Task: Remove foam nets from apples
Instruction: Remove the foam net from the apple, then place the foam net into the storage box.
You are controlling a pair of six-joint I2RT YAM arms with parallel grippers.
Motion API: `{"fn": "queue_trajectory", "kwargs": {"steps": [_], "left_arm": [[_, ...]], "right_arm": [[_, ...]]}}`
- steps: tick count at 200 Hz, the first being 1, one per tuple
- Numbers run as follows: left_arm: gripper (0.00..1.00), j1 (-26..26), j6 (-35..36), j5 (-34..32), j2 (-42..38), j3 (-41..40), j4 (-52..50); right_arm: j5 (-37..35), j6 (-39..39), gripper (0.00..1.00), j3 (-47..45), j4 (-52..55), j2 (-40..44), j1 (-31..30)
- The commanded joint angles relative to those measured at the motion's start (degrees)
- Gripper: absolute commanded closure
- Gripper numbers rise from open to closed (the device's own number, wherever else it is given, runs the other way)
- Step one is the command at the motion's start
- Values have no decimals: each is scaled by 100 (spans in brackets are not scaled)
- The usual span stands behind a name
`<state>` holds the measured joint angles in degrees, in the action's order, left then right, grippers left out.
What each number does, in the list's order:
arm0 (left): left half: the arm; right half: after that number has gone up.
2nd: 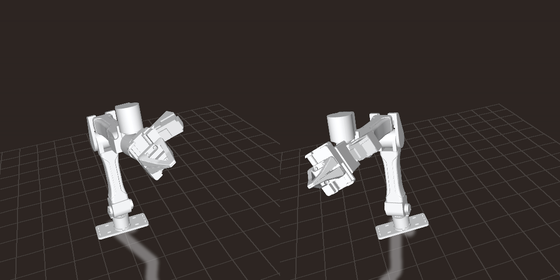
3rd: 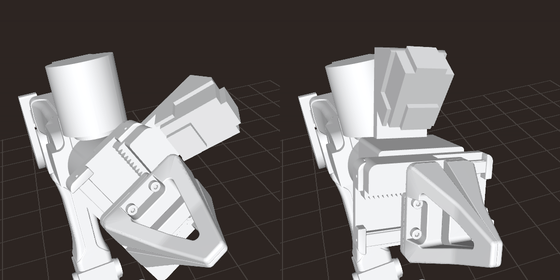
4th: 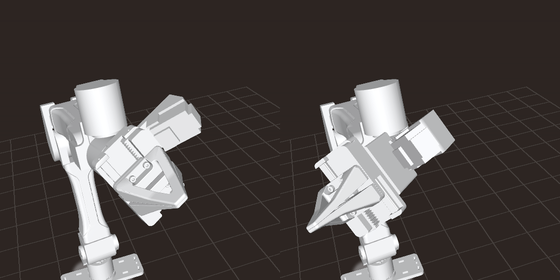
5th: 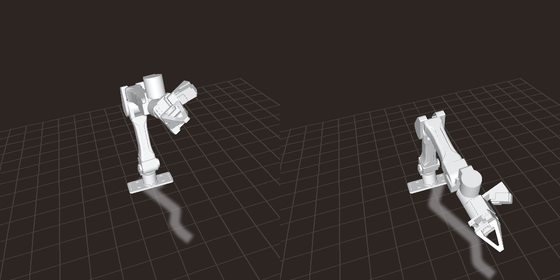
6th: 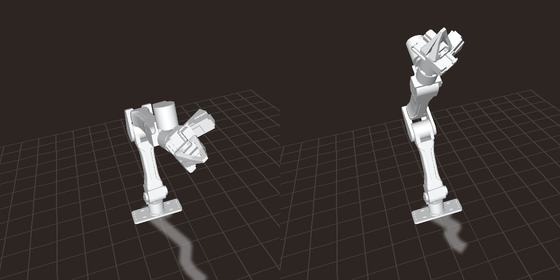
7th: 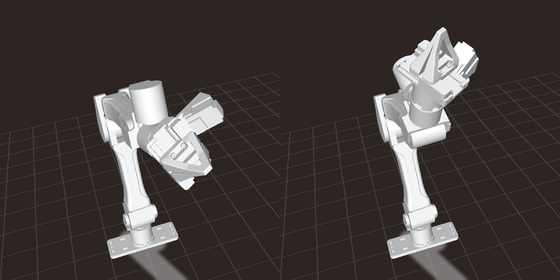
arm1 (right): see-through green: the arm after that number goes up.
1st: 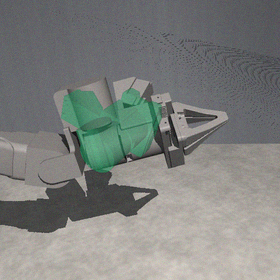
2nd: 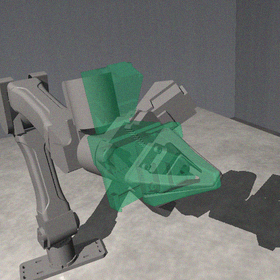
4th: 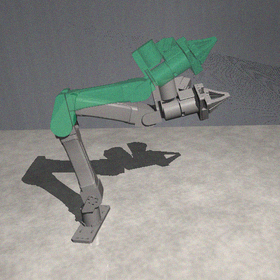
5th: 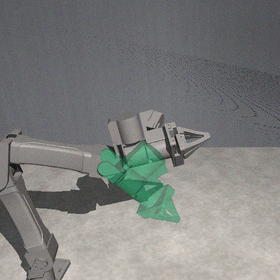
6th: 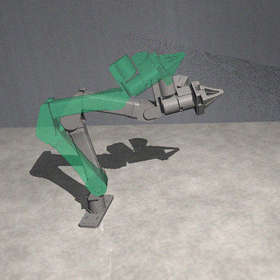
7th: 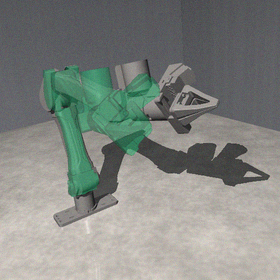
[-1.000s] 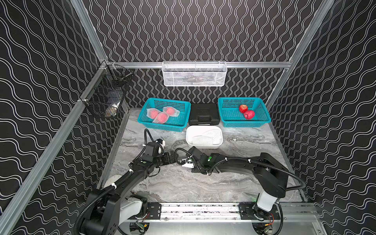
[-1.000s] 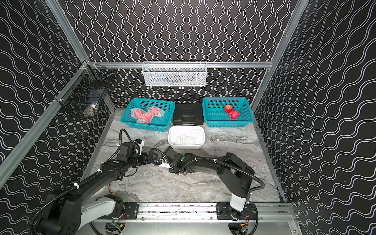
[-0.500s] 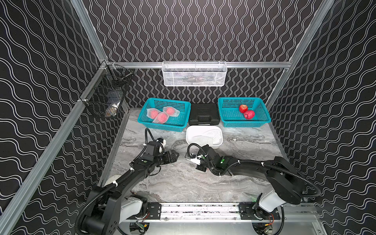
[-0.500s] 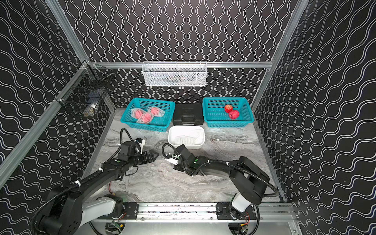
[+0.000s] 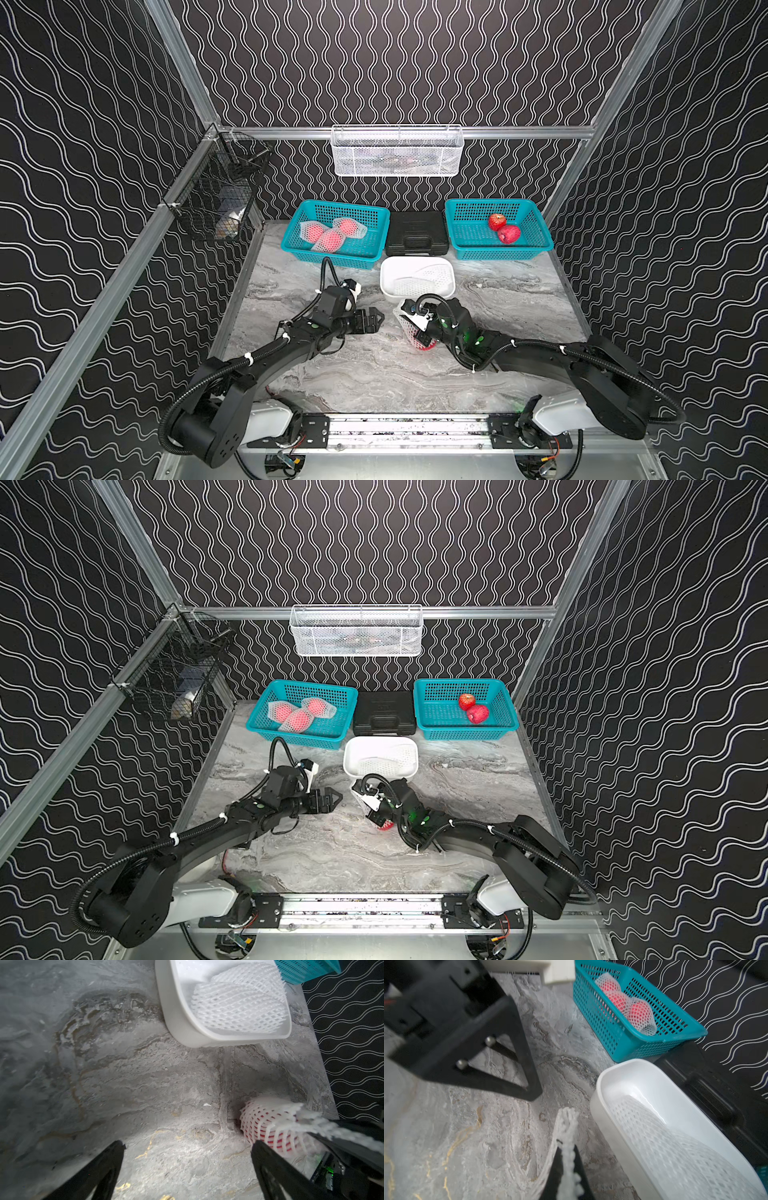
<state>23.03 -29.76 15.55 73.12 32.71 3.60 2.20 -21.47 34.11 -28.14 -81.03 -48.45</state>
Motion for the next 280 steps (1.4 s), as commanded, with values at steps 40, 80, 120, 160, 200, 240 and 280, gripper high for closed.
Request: {"fn": "queue_trajectory", "kwargs": {"steps": [40, 80, 120, 160, 200, 240, 280], "left_arm": [[1, 26, -30, -915, -451, 10, 418], [2, 34, 68, -1321, -647, 81, 425], [5, 29, 102, -1062, -351, 235, 595], [5, 69, 326, -942, -36, 466, 517], [8, 70, 480, -1262, 75, 728, 543], [15, 70, 656, -1289, 549, 1336, 574], [21, 145, 893, -1287, 1153, 1952, 541]], "right_arm": [[1705, 1950, 100, 1054, 1, 52, 1223], [2537, 3429, 100, 2767, 926, -1114, 2168], [4013, 5147, 100, 4088, 1066, -2619, 2833], [4242, 5736, 100, 4631, 1107, -3453, 2832], [3967, 5614, 100, 5185, 1779, -4151, 2748], [3709, 5482, 100, 5413, 2133, -4535, 2658], [3297, 5030, 100, 5389, 2319, -4528, 2493]]}}
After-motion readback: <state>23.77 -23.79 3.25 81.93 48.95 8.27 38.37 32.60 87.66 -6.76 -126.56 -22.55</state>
